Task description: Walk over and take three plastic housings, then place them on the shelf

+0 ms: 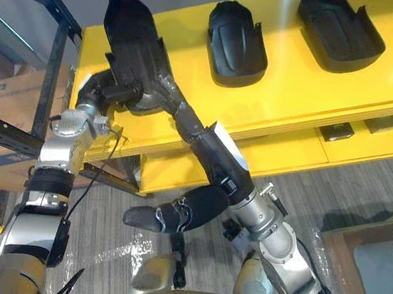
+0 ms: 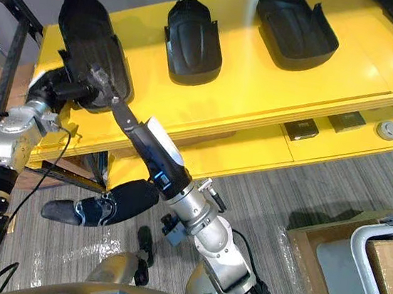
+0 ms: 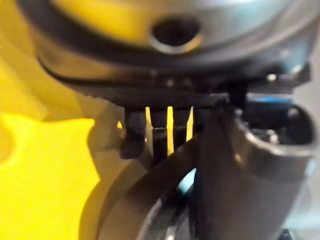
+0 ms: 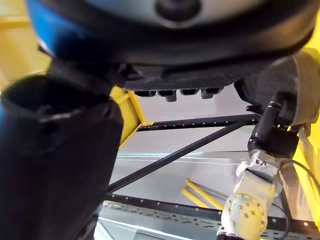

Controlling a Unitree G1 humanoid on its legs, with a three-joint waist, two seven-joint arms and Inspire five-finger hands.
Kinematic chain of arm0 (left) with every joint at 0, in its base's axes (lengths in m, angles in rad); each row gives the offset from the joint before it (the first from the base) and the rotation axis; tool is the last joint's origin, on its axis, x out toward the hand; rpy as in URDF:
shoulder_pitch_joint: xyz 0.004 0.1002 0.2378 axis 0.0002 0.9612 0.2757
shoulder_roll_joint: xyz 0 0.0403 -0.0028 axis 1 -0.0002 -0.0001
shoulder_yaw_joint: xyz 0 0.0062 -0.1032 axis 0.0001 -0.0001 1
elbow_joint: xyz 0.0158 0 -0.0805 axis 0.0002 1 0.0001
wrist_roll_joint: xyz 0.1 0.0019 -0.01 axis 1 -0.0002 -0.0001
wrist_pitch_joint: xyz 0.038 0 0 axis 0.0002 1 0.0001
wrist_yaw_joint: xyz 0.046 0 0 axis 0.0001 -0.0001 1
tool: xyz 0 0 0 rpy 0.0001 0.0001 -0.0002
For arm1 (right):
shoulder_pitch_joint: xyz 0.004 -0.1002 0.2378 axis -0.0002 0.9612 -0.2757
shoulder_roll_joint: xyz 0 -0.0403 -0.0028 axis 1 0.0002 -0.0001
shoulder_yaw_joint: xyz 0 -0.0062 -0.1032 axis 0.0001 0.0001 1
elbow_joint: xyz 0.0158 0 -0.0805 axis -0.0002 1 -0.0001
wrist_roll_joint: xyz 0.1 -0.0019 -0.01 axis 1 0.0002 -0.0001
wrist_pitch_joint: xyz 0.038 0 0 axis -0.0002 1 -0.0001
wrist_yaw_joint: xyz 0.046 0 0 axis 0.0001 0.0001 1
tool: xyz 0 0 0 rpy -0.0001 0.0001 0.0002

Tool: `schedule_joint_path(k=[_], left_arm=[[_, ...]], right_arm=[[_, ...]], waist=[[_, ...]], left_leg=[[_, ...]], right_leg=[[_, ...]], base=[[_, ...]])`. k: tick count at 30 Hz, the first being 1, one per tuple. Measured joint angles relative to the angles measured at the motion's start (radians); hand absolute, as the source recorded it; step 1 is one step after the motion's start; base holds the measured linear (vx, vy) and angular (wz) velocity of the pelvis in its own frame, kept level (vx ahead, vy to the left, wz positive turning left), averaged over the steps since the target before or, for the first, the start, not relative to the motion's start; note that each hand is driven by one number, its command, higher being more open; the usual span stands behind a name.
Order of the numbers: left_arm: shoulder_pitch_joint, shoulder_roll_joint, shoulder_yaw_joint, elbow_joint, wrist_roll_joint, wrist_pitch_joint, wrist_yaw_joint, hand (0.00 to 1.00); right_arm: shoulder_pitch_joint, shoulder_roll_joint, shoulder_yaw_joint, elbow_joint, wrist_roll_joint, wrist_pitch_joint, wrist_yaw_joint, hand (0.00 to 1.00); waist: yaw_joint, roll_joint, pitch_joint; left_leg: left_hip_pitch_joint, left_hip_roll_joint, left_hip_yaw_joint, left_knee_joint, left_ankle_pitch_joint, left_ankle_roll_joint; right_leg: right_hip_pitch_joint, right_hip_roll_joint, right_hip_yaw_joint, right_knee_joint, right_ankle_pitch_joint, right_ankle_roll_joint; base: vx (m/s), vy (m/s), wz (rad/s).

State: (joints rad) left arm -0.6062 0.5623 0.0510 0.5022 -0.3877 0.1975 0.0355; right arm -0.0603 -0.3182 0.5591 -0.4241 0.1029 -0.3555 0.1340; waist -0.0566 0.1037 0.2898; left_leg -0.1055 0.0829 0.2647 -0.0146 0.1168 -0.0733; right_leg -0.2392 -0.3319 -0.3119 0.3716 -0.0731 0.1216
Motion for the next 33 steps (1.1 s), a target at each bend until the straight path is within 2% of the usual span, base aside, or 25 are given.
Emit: schedule_joint_path(k=[4,6,10,15,20,24,28,33], left_arm=[[-0.069,0.007,-0.002,0.008,0.009,-0.001,0.065,1.0],[-0.117,0.014,-0.002,0.02,0.044,-0.003,0.098,1.0],[-0.164,0.056,-0.003,0.072,0.046,-0.005,0.142,1.0],[-0.181,0.118,-0.001,0.103,0.044,-0.007,0.184,1.0],[-0.185,0.138,0.001,0.106,0.04,-0.043,0.194,1.0],[-0.183,0.158,0.005,0.06,0.032,-0.045,0.202,1.0],[-0.124,0.197,0.057,-0.222,-0.111,-0.083,0.171,1.0],[-0.006,0.193,0.115,-0.634,-0.262,-0.133,0.109,1.0]], right_arm=[[-0.006,0.001,-0.001,-0.026,0.0,0.0,-0.038,1.0],[-0.007,0.001,0.003,-0.026,-0.002,0.0,-0.055,1.0],[-0.005,0.002,-0.001,-0.026,-0.001,0.0,-0.06,1.0],[0.001,0.002,-0.009,-0.022,0.0,-0.006,-0.056,1.0],[0.028,0.002,-0.034,0.002,-0.002,-0.025,-0.058,1.0],[0.074,0.002,-0.036,0.025,-0.02,-0.035,-0.076,1.0],[0.128,0.008,-0.042,0.061,-0.06,-0.035,-0.104,1.0],[0.124,0.018,-0.058,0.073,-0.097,-0.042,-0.115,1.0]], waist=[[-0.002,-0.009,0.049],[-0.002,-0.022,0.075],[-0.004,-0.044,0.088],[-0.004,-0.055,0.098],[-0.002,-0.056,0.119],[0.0,-0.056,0.119],[0.02,-0.057,0.119],[0.027,-0.054,0.101]], left_leg=[[-0.009,0.007,-0.01,0.008,0.002,-0.003],[-0.015,0.014,-0.016,0.009,0.006,-0.006],[-0.017,0.025,-0.015,0.01,0.008,-0.009],[-0.018,0.038,-0.014,0.011,0.009,-0.01],[-0.009,0.038,-0.016,0.011,0.009,-0.01],[-0.006,0.038,-0.022,0.011,0.009,-0.01],[0.03,0.038,-0.032,0.01,0.002,-0.015],[0.082,0.037,-0.037,-0.012,-0.001,-0.015]], right_leg=[[-0.003,0.004,-0.006,0.009,-0.002,-0.004],[-0.003,0.011,-0.011,0.008,-0.003,-0.006],[-0.004,0.026,-0.009,-0.002,-0.001,-0.01],[-0.004,0.042,-0.008,-0.009,0.004,-0.014],[0.007,0.043,-0.01,-0.011,0.005,-0.015],[0.018,0.044,-0.016,-0.016,0.004,-0.016],[0.071,0.047,-0.032,-0.041,0.004,-0.015],[0.141,0.054,-0.052,-0.084,0.007,-0.01]], base=[[-0.01,-0.03,0.04],[-0.04,-0.029,0.06],[0.0,-0.007,-0.01],[0.01,-0.026,-0.03],[0.0,0.0,0.0],[0.0,-0.007,0.05],[0.01,-0.002,0.05],[0.02,0.013,0.05]])
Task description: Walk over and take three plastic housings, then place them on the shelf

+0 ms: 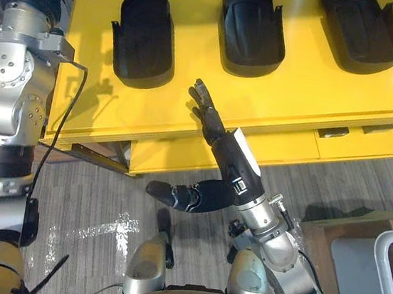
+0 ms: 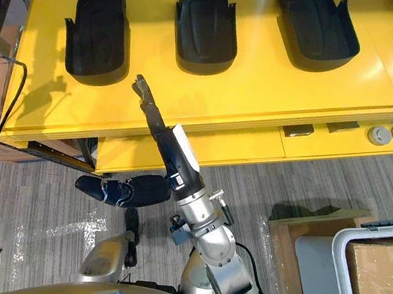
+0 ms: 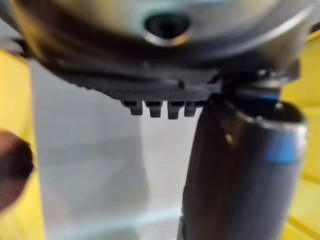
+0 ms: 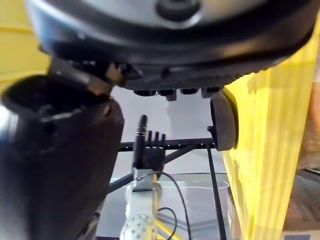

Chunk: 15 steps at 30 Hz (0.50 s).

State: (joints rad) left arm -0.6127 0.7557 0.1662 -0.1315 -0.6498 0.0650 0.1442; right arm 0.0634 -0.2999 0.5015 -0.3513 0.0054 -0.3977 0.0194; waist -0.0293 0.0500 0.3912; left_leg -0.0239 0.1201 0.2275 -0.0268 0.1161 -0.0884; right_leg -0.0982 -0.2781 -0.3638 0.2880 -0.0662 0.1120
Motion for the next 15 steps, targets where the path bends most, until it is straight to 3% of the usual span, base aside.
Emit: schedule_joint_path(k=[4,7,11,15], left_arm=[[0.128,-0.084,0.001,-0.161,-0.157,-0.005,-0.05,1.0],[0.229,-0.156,0.011,-0.234,-0.165,-0.075,-0.064,1.0],[0.415,-0.271,0.018,-0.356,-0.013,-0.199,-0.132,1.0],[0.701,-0.42,0.014,-0.43,0.111,-0.295,-0.286,1.0]], right_arm=[[0.003,0.007,-0.002,0.031,-0.002,-0.005,-0.008,1.0],[0.013,0.038,-0.019,0.052,-0.035,-0.01,-0.012,1.0],[0.045,0.046,-0.033,0.086,-0.036,-0.013,-0.039,1.0],[0.09,0.095,-0.124,0.154,-0.034,-0.013,-0.071,1.0]], waist=[[-0.002,0.02,-0.111],[-0.002,0.025,-0.174],[-0.002,0.029,-0.225],[0.0,0.033,-0.255]], left_leg=[[0.045,-0.007,0.003,-0.044,0.001,0.0],[0.069,-0.006,0.011,-0.055,-0.004,-0.005],[0.079,-0.003,0.012,-0.056,-0.006,-0.005],[0.096,0.0,0.018,-0.056,-0.015,-0.007]], right_leg=[[0.055,0.008,-0.015,-0.064,0.02,0.02],[0.092,0.019,-0.019,-0.108,0.031,0.027],[0.134,0.029,-0.037,-0.16,0.05,0.03],[0.174,0.04,-0.045,-0.209,0.067,0.03]], base=[[0.08,0.015,0.01],[0.08,0.002,-0.02],[0.03,-0.008,0.07],[-0.01,0.002,0.0]])
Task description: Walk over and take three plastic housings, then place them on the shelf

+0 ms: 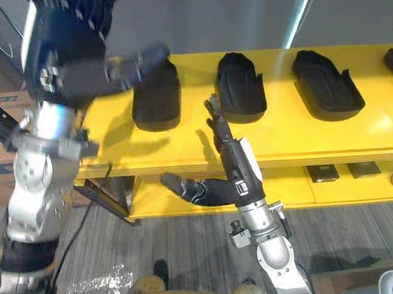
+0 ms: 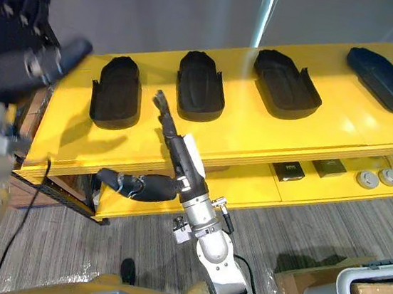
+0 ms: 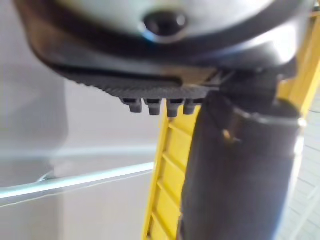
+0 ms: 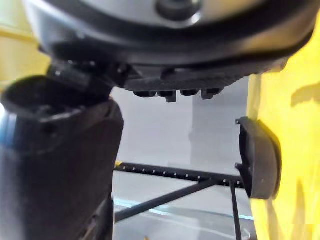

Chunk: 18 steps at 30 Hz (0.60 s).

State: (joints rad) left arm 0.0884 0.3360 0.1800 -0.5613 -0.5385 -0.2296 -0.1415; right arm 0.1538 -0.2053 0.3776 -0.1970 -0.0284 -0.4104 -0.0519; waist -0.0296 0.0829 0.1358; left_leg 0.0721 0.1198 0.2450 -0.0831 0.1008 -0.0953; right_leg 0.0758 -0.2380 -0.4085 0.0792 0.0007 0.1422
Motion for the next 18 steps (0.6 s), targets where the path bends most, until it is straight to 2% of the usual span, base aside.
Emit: schedule_joint_path(k=[2,6,7,10,13,18], left_arm=[[0.171,-0.087,-0.021,0.008,0.011,-0.011,-0.078,1.0],[0.344,-0.17,-0.086,0.083,0.04,-0.015,-0.141,1.0],[0.362,-0.174,-0.097,0.101,0.04,-0.015,-0.156,1.0],[0.426,-0.173,-0.141,0.191,0.037,-0.01,-0.287,1.0],[0.436,-0.171,-0.154,0.276,0.021,-0.006,-0.366,1.0],[0.483,-0.172,-0.122,0.507,-0.224,0.023,-0.45,1.0]], right_arm=[[0.024,0.032,-0.1,0.036,0.005,0.0,-0.029,1.0],[0.08,0.055,-0.229,0.037,0.001,-0.009,-0.112,1.0],[0.087,0.055,-0.247,0.038,0.0,-0.011,-0.128,1.0],[0.093,0.055,-0.333,0.124,-0.01,-0.03,-0.259,1.0],[0.092,0.057,-0.451,0.254,-0.043,-0.03,-0.396,1.0],[0.099,0.077,-0.704,0.46,-0.024,-0.03,-0.544,1.0]], waist=[[0.004,0.0,-0.022],[0.01,-0.003,-0.037],[0.01,-0.004,-0.038],[0.013,-0.008,-0.049],[0.027,-0.01,-0.059],[0.026,-0.001,-0.065]], left_leg=[[0.005,0.0,0.008,-0.002,-0.009,0.0],[0.003,0.001,0.011,-0.005,-0.013,0.001],[0.003,0.001,0.011,-0.005,-0.012,0.001],[0.001,0.001,0.011,-0.005,-0.012,-0.001],[0.0,0.001,0.01,-0.005,-0.012,-0.001],[-0.003,0.001,0.007,-0.005,-0.013,-0.003]], right_leg=[[0.017,0.005,0.0,-0.03,0.007,-0.008],[0.033,0.016,0.0,-0.067,0.017,-0.011],[0.033,0.016,0.0,-0.067,0.017,-0.011],[0.031,0.016,-0.001,-0.067,0.024,-0.005],[0.032,0.016,-0.001,-0.067,0.029,0.001],[0.031,0.016,-0.008,-0.068,0.031,0.003]], base=[[-0.04,0.013,-0.05],[-0.03,0.002,-0.01],[0.0,0.0,0.0],[0.0,0.0,0.0],[0.03,-0.001,0.03],[0.01,-0.001,0.02]])
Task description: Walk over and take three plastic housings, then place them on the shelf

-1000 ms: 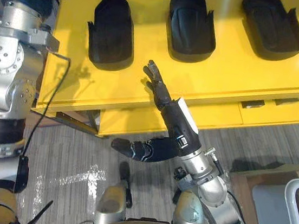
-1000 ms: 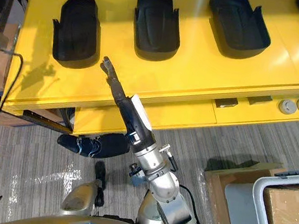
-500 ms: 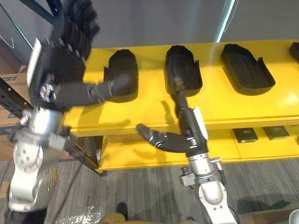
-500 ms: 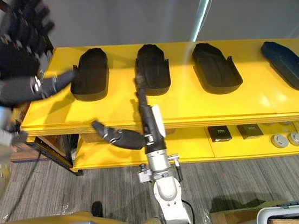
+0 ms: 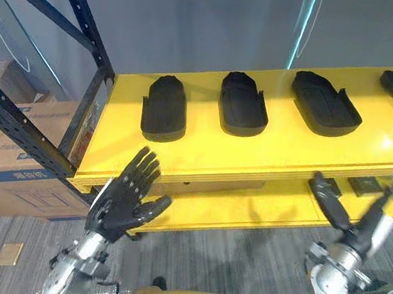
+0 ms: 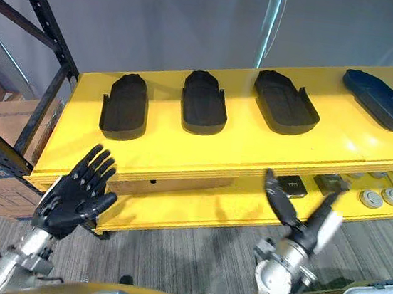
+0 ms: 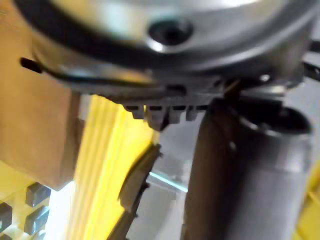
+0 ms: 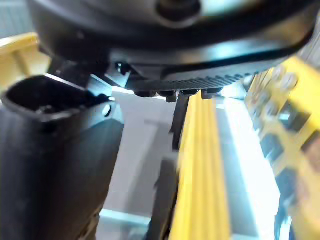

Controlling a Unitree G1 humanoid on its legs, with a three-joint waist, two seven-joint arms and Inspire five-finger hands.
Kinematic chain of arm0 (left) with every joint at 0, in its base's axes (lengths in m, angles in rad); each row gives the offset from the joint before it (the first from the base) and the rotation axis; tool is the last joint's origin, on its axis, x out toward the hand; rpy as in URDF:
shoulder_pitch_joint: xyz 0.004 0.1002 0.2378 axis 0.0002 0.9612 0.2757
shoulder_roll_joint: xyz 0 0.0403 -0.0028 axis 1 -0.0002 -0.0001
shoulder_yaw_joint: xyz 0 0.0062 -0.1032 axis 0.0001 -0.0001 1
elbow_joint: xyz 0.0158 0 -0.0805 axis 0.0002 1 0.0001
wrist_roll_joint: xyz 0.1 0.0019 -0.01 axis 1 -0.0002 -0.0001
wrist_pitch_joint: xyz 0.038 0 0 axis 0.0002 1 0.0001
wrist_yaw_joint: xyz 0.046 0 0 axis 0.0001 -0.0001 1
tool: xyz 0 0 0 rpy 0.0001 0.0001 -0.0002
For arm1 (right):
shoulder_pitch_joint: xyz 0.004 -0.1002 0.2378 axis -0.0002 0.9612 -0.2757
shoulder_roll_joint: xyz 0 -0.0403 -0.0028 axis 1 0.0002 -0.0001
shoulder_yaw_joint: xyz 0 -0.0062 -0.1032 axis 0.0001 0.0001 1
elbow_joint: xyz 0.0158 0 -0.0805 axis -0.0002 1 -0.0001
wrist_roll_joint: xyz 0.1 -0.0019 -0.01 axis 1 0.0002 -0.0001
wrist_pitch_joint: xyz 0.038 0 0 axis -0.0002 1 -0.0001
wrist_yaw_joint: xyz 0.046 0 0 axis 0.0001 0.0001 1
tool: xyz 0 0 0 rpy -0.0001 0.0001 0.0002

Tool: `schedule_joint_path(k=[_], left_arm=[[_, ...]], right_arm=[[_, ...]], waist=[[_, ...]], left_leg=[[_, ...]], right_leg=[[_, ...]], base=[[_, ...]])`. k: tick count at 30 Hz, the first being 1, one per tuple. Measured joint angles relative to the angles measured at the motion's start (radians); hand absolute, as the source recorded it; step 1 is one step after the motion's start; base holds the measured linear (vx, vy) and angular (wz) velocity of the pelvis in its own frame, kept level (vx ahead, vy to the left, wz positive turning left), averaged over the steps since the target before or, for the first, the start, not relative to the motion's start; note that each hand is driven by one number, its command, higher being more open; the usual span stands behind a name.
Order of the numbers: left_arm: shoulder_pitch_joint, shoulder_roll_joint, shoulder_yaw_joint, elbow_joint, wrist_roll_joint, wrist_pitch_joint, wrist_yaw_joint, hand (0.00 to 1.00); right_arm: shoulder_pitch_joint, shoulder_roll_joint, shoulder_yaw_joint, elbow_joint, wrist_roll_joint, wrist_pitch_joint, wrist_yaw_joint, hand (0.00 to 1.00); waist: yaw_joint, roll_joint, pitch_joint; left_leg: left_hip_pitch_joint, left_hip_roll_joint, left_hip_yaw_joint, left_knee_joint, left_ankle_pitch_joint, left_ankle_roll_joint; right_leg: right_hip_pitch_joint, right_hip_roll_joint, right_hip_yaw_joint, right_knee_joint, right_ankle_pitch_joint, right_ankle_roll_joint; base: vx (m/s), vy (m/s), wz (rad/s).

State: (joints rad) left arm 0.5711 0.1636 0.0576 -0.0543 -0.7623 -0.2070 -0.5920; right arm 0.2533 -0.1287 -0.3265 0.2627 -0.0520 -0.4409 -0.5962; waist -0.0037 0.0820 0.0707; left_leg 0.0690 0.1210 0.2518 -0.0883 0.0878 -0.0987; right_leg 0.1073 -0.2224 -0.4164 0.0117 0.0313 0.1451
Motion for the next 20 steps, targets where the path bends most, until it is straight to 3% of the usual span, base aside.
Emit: schedule_joint_path(k=[3,7,12,14,16,17,20], left_arm=[[0.002,0.004,-0.01,0.167,-0.168,0.029,-0.145,1.0],[-0.034,0.001,-0.011,0.44,-0.31,0.063,-0.292,1.0],[-0.051,-0.041,0.049,0.719,-0.327,0.107,-0.328,1.0],[-0.052,-0.064,0.105,0.794,-0.319,0.136,-0.3,1.0],[-0.062,-0.095,0.214,0.881,-0.242,0.151,-0.19,1.0],[-0.066,-0.1,0.24,0.902,-0.215,0.151,-0.141,1.0],[-0.144,-0.109,0.417,1.094,-0.037,0.149,0.197,1.0]], right_arm=[[-0.026,-0.001,-0.099,0.209,0.029,0.008,-0.039,1.0],[-0.026,0.017,-0.096,0.416,0.08,0.056,-0.034,1.0],[-0.017,0.113,-0.134,0.565,0.191,0.113,-0.003,1.0],[-0.003,0.147,-0.168,0.59,0.236,0.152,0.031,1.0],[0.0,0.172,-0.209,0.661,0.265,0.205,0.11,1.0],[0.0,0.175,-0.218,0.681,0.266,0.223,0.136,1.0],[-0.025,0.172,-0.225,0.804,0.313,0.349,0.347,1.0]], waist=[[0.004,-0.009,0.005],[0.009,-0.012,0.004],[0.034,-0.038,-0.001],[0.039,-0.057,-0.001],[0.056,-0.086,0.0],[0.056,-0.088,0.001],[0.054,-0.121,-0.002]], left_leg=[[0.007,0.0,0.0,0.0,0.0,0.0],[0.023,0.001,-0.001,-0.001,0.0,0.0],[0.03,-0.003,-0.008,-0.001,-0.012,0.0],[0.033,-0.007,-0.009,-0.002,-0.013,0.001],[0.045,-0.012,-0.009,-0.002,-0.018,0.001],[0.044,-0.013,-0.011,-0.002,-0.019,0.001],[0.046,-0.018,-0.019,-0.002,-0.022,0.001]], right_leg=[[0.005,0.0,-0.003,0.0,-0.001,-0.001],[0.023,0.0,-0.016,-0.002,-0.007,-0.007],[0.044,-0.004,-0.04,-0.017,-0.014,-0.008],[0.058,-0.008,-0.054,-0.026,-0.015,-0.007],[0.078,-0.011,-0.06,-0.036,-0.015,-0.007],[0.084,-0.012,-0.062,-0.037,-0.015,-0.007],[0.093,-0.013,-0.07,-0.045,-0.014,-0.008]], base=[[0.0,0.0,0.0],[-0.02,-0.001,0.0],[-0.03,0.006,0.08],[0.01,0.019,0.15],[0.0,0.013,0.02],[0.05,0.02,0.08],[0.04,0.014,0.07]])
